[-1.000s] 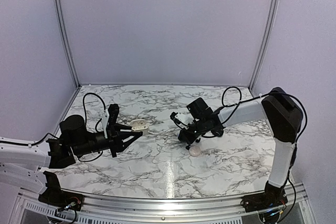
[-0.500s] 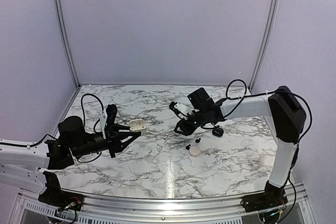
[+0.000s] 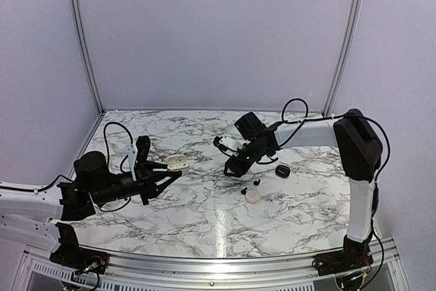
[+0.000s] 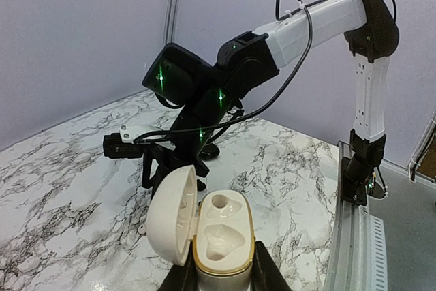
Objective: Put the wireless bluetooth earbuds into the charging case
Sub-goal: Pick up the left earbud from the center of the board.
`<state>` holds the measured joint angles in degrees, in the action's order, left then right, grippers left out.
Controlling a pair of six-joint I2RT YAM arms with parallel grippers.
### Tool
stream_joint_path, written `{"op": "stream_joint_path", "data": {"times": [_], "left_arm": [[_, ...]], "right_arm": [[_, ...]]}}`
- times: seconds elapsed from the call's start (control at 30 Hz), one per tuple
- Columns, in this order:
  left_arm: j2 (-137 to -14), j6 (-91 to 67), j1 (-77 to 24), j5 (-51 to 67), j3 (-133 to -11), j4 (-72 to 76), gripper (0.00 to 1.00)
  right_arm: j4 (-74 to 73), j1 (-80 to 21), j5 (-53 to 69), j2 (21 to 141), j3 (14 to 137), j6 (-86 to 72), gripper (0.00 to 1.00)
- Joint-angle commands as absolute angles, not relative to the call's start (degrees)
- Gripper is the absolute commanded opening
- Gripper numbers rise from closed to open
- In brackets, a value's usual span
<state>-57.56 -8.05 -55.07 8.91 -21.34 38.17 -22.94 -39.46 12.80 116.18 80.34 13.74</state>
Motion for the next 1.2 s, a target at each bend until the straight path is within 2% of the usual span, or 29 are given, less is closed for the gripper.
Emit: {"op": "stream_joint_path", "data": {"times": [0.0, 0.53, 1.17], "left_arm": [[-56.51, -7.24, -54.74, 8.57, -21.18, 38.50, 0.03], [-56.29, -7.28, -54.69, 8.49, -21.09, 38.50, 0.03], [-56.28, -7.45, -54.67, 8.51, -21.09, 38.50, 0.03]], "right_arm": [[-26.09, -38.68, 13.34, 118.58, 83.09, 15.54, 0.52], [-29.04, -37.93, 18.93, 119.00, 82.89, 13.63, 0.37], [-35.26, -40.90, 16.68, 119.09, 86.22, 12.33, 0.31]]}}
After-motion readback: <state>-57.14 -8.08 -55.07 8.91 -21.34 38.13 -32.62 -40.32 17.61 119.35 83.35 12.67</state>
